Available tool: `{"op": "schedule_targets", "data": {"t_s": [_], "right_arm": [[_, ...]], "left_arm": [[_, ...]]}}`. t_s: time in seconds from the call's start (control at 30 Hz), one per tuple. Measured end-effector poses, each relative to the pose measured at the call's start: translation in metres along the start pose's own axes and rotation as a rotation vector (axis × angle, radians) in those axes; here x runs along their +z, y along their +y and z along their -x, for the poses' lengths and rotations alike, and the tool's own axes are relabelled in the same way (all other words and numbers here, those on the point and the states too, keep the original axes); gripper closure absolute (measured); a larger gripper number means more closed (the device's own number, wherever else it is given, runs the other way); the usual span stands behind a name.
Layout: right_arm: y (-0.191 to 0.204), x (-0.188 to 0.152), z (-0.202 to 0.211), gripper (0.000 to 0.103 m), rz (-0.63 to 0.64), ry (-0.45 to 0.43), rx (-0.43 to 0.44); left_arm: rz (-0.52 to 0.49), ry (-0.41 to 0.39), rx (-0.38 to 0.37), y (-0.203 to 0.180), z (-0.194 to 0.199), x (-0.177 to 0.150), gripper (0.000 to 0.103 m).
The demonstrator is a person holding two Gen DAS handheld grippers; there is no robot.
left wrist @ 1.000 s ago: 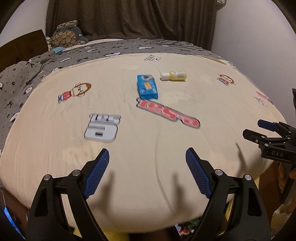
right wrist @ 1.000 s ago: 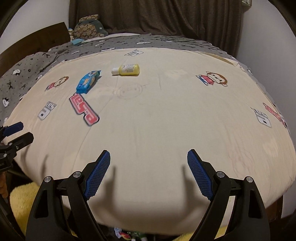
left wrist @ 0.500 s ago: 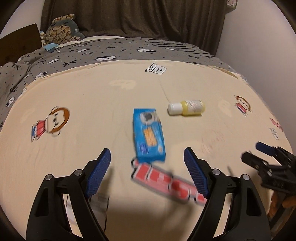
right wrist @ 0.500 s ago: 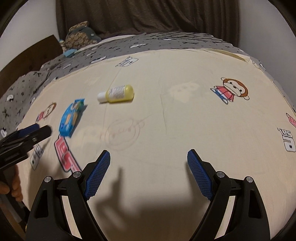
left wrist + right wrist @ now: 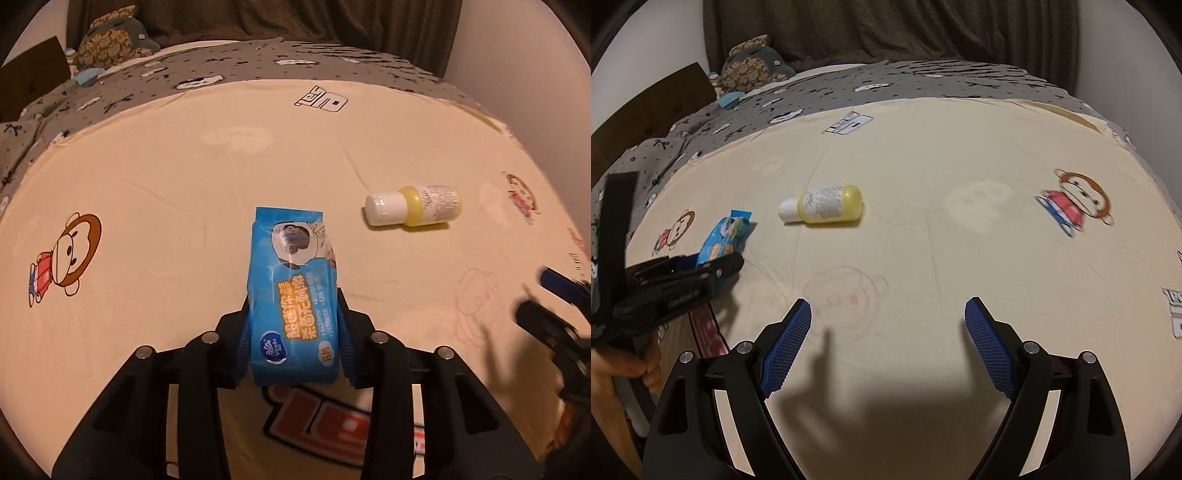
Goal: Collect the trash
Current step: 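Grasp the blue wipes packet with left tool while right tool grasps yellow bottle, then lower the wipes packet and yellow bottle into the bin and open both tools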
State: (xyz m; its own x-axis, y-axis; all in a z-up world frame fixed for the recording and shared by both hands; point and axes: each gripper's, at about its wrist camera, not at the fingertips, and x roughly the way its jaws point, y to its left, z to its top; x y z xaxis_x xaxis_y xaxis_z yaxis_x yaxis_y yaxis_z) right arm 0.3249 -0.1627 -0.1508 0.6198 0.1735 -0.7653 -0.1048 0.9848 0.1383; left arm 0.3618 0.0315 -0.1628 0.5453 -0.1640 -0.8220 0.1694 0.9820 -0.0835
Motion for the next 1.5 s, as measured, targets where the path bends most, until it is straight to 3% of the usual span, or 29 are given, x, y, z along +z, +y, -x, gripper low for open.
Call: {"op": "schedule_targets", "data": {"t_s": [0.2,0.3,0.53,0.6,0.67,0.73,1.03,1.27,1.5], "right_arm": [[0.036,0.028,-0.032,0.016,0.026,-0.019,0.016],[0.052,0.042,-0.056,0.009,0.005,-0.011,0.0],[0.073,0.053,-0.088,0.005,0.011,0.02,-0.062],[0.071,0.055,-0.093,0.008,0.007,0.015,-0.076],[0.068,0.057,-0.095,0.018,0.0,0.009,-0.078],[0.066,0.057,-0.094,0.018,0.003,0.017,-0.063],[0.052,0.023,-0.031,0.018,0.069,0.013,0.018],[0.028,-0.032,0.05,0.018,0.145,-0.021,0.046],[0.007,-0.098,0.115,0.018,0.194,-0.056,0.017]], "left_arm": [[-0.027,-0.061,0.002,0.016,0.04,-0.013,0.067],[-0.027,-0.082,0.003,0.025,0.054,-0.019,0.067],[-0.016,-0.08,0.006,0.039,0.059,-0.027,0.067],[-0.009,-0.079,0.008,0.043,0.06,-0.028,0.067],[-0.002,-0.08,0.011,0.045,0.062,-0.03,0.067],[0.006,-0.079,0.01,0.045,0.063,-0.031,0.067],[0.008,-0.083,-0.021,0.016,0.086,-0.059,0.067],[-0.005,-0.105,-0.06,-0.027,0.122,-0.105,0.067],[-0.013,-0.121,-0.085,-0.067,0.154,-0.158,0.067]]}}
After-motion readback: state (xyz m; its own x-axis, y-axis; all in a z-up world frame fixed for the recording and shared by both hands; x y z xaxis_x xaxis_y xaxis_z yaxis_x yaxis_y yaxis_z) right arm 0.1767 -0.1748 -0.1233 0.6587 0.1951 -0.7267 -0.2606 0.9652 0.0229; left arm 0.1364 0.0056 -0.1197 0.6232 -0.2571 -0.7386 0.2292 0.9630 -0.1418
